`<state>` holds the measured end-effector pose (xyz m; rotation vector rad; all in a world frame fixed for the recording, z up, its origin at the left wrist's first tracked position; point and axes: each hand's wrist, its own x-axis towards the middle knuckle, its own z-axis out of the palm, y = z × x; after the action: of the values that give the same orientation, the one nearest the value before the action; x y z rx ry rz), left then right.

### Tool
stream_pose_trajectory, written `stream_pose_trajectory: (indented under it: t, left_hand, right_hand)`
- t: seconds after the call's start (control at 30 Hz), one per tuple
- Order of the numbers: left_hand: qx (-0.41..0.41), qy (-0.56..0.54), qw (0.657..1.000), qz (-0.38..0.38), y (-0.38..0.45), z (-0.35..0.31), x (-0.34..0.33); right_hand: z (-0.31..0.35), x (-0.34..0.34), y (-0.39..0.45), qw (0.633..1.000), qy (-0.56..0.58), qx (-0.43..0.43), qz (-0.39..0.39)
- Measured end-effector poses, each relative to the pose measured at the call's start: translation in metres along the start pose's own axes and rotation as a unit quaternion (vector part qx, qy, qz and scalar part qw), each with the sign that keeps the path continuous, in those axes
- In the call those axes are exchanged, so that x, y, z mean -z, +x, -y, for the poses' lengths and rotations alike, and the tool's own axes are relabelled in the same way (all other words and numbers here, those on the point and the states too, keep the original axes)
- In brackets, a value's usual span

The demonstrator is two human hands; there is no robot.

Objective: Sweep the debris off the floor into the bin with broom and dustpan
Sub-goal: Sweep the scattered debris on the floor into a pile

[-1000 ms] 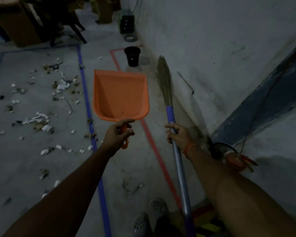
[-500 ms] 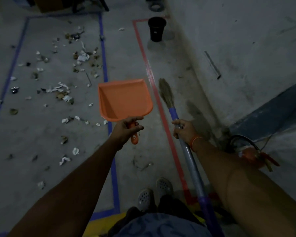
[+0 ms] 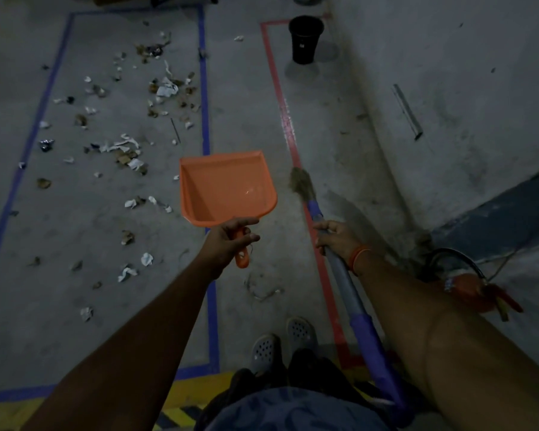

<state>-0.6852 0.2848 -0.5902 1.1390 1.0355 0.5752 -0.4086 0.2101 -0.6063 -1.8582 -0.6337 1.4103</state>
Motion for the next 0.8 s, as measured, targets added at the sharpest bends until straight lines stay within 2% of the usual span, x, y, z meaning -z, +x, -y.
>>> stream_pose_trajectory:
  t: [0.13, 0.33, 0.43, 0.53, 0.8]
  left_hand:
    - [0.007, -0.002, 1.000, 0.001, -0.007, 0.003, 0.001]
    - [0.003, 0.011, 1.000, -0.005, -0.016, 0.010, 0.001]
    - [-0.004, 0.020, 1.000, -0.016, -0.023, 0.012, 0.005]
    - [-0.016, 0.049, 0.999, -0.004, -0.032, 0.014, 0.007]
    - [-0.023, 0.018, 1.000, 0.003, -0.052, 0.026, 0.015]
  right_hand:
    - [0.003, -0.002, -0.007, 0.996, 0.027, -0.042, 0.073]
    - [0.002, -0.003, -0.014, 0.999, -0.017, -0.037, 0.029]
    - [-0.010, -0.005, -0.024, 0.996, 0.033, -0.068, 0.046]
    - [-0.021, -0.012, -0.037, 0.996, -0.009, -0.085, 0.038]
    - [-0.057, -0.032, -0.069, 0.998, -0.060, -0.032, -0.015]
